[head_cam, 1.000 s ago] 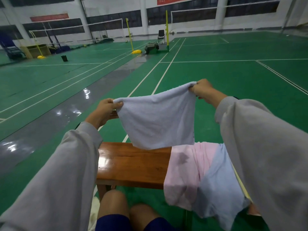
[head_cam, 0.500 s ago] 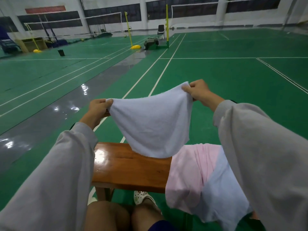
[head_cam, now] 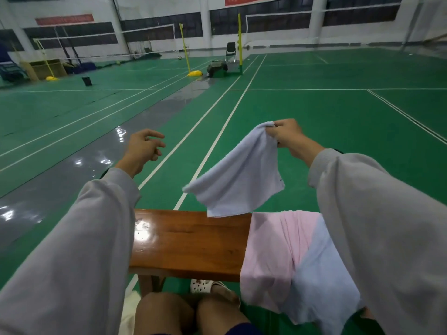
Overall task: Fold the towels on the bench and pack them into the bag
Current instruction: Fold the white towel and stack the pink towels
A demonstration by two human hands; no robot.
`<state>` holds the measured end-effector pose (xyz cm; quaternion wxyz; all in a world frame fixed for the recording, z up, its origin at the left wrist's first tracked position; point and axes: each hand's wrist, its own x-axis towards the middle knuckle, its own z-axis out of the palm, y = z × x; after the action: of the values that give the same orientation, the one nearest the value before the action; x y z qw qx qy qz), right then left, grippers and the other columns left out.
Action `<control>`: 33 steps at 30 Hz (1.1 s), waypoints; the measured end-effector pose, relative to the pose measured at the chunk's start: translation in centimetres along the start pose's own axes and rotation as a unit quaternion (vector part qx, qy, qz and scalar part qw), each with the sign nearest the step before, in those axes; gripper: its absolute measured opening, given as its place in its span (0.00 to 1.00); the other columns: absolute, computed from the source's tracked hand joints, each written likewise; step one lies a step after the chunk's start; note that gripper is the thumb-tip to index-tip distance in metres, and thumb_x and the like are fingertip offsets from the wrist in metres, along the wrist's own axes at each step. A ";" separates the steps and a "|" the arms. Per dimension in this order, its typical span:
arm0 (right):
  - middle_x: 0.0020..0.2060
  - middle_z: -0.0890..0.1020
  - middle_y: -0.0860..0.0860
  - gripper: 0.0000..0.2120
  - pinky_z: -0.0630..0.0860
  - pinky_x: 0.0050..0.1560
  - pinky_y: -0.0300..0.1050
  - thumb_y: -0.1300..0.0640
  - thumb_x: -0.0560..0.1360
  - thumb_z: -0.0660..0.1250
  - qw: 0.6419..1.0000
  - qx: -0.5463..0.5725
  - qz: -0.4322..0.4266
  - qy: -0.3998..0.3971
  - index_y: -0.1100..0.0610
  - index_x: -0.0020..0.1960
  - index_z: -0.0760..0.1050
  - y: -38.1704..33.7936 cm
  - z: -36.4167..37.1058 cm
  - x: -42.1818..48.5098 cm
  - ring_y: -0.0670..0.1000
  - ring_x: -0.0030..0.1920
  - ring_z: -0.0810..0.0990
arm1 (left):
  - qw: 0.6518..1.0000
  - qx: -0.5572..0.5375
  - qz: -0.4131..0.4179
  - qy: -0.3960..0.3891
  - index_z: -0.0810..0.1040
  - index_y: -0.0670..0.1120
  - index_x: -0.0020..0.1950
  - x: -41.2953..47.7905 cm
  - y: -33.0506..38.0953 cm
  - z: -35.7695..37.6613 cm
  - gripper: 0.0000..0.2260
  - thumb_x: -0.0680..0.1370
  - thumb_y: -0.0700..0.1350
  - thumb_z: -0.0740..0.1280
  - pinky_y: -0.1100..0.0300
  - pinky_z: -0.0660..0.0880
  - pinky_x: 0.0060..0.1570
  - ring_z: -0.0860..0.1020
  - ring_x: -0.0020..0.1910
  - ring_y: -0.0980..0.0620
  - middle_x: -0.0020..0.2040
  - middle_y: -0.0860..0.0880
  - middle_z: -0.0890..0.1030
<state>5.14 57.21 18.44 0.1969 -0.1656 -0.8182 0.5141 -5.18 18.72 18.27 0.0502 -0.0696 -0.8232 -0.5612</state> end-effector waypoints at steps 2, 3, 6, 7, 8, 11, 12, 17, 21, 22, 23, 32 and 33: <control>0.55 0.83 0.61 0.10 0.79 0.60 0.62 0.53 0.78 0.72 0.999 -0.015 -0.020 -0.023 0.60 0.51 0.84 -0.7 0.5 -0.6 0.59 0.55 0.82 | 0.994 0.028 0.007 -0.109 0.79 0.41 0.62 -1.5 0.0 1.3 0.11 0.80 0.35 0.68 0.58 0.79 0.33 0.82 0.37 0.48 0.48 0.41 0.85; 0.57 0.83 0.61 0.13 0.78 0.61 0.63 0.51 0.78 0.71 0.998 -0.030 -0.031 -0.039 0.61 0.53 0.84 -1.2 0.8 -0.9 0.60 0.58 0.81 | 0.985 0.053 0.018 -0.164 0.79 0.43 0.63 -2.2 0.1 2.5 0.12 0.80 0.39 0.70 0.55 0.80 0.39 0.83 0.43 0.47 0.51 0.42 0.85; 0.56 0.83 0.62 0.15 0.77 0.62 0.62 0.49 0.79 0.70 0.993 -0.065 -0.067 -0.075 0.61 0.54 0.84 -2.7 1.7 -1.6 0.62 0.60 0.80 | 0.956 0.078 0.054 -0.276 0.80 0.50 0.66 -4.2 0.6 7.5 0.16 0.78 0.50 0.73 0.52 0.78 0.57 0.81 0.58 0.52 0.61 0.49 0.83; 0.56 0.83 0.62 0.16 0.77 0.62 0.63 0.49 0.79 0.70 0.992 -0.064 -0.074 -0.076 0.62 0.54 0.83 -3.2 1.8 -1.8 0.63 0.59 0.80 | 0.951 0.068 0.061 -0.295 0.78 0.51 0.68 -4.8 1.0 9.1 0.19 0.78 0.53 0.73 0.53 0.76 0.60 0.80 0.60 0.53 0.63 0.50 0.81; 0.54 0.83 0.62 0.16 0.77 0.62 0.63 0.48 0.79 0.70 0.992 -0.057 -0.080 -0.073 0.62 0.54 0.84 -3.5 1.9 -1.7 0.62 0.58 0.81 | 0.948 0.056 0.065 -0.306 0.76 0.51 0.70 -5.3 1.5 10.6 0.22 0.78 0.55 0.73 0.54 0.75 0.61 0.79 0.61 0.54 0.63 0.51 0.80; 0.50 0.85 0.58 0.16 0.81 0.57 0.56 0.47 0.79 0.70 0.992 -0.036 -0.092 -0.078 0.60 0.52 0.84 -4.6 1.5 -2.1 0.55 0.49 0.82 | 0.943 0.020 0.055 -0.326 0.74 0.50 0.72 -6.5 2.9 14.2 0.24 0.78 0.55 0.72 0.53 0.75 0.59 0.79 0.59 0.55 0.61 0.52 0.81; 0.48 0.85 0.57 0.17 0.80 0.53 0.53 0.46 0.79 0.70 0.992 -0.028 -0.099 -0.079 0.61 0.52 0.84 -4.9 1.3 -2.3 0.54 0.46 0.81 | 0.942 0.016 0.056 -0.331 0.74 0.50 0.71 -6.7 3.2 15.1 0.23 0.79 0.54 0.72 0.52 0.76 0.57 0.80 0.58 0.54 0.59 0.52 0.82; 0.53 0.84 0.53 0.15 0.79 0.51 0.45 0.47 0.79 0.70 0.989 0.065 -0.097 -0.096 0.58 0.56 0.83 -6.3 -0.3 -3.1 0.51 0.48 0.80 | 0.941 0.017 0.075 -0.331 0.79 0.44 0.64 -7.5 2.1 17.5 0.12 0.81 0.44 0.71 0.64 0.77 0.45 0.81 0.47 0.58 0.51 0.52 0.83; 0.54 0.83 0.52 0.16 0.81 0.48 0.42 0.48 0.78 0.72 0.983 0.161 -0.052 -0.073 0.57 0.60 0.81 -6.8 -1.5 -2.7 0.53 0.53 0.82 | 0.935 0.119 0.084 -0.323 0.83 0.44 0.54 -7.7 -0.4 17.7 0.08 0.80 0.48 0.72 0.58 0.79 0.49 0.81 0.46 0.53 0.50 0.49 0.83; 0.55 0.83 0.52 0.16 0.81 0.49 0.42 0.48 0.78 0.72 0.981 0.177 -0.047 -0.058 0.58 0.60 0.81 -6.8 -1.8 -2.4 0.54 0.55 0.82 | 0.932 0.151 0.081 -0.320 0.83 0.42 0.52 -7.6 -1.3 17.5 0.11 0.79 0.50 0.72 0.59 0.78 0.46 0.81 0.43 0.52 0.48 0.48 0.83; 0.55 0.82 0.52 0.16 0.81 0.50 0.42 0.48 0.78 0.71 0.980 0.186 -0.047 -0.042 0.58 0.60 0.81 -6.8 -2.2 -2.2 0.54 0.55 0.82 | 0.931 0.169 0.077 -0.313 0.83 0.39 0.50 -7.4 -2.2 17.0 0.14 0.79 0.51 0.72 0.58 0.77 0.43 0.79 0.39 0.52 0.44 0.48 0.83; 0.31 0.65 0.49 0.17 0.64 0.39 0.45 0.53 0.79 0.66 0.993 0.018 -0.001 0.113 0.54 0.34 0.68 -3.9 -4.0 0.7 0.50 0.33 0.63 | 0.992 0.052 0.024 -0.114 0.85 0.44 0.46 -4.5 -4.0 8.0 0.06 0.77 0.46 0.75 0.62 0.71 0.26 0.79 0.30 0.53 0.39 0.47 0.85; 0.30 0.63 0.49 0.18 0.62 0.37 0.44 0.55 0.79 0.65 0.993 0.009 0.010 0.119 0.52 0.33 0.64 -3.6 -3.8 0.9 0.50 0.32 0.61 | 0.995 0.030 0.025 -0.087 0.85 0.46 0.46 -4.0 -3.7 7.2 0.05 0.77 0.47 0.75 0.62 0.69 0.25 0.77 0.28 0.55 0.38 0.47 0.84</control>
<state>6.04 59.09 23.37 0.2892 -0.2319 -0.7829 0.4997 -1.91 23.86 11.66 -0.0057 -0.1368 -0.8390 -0.5266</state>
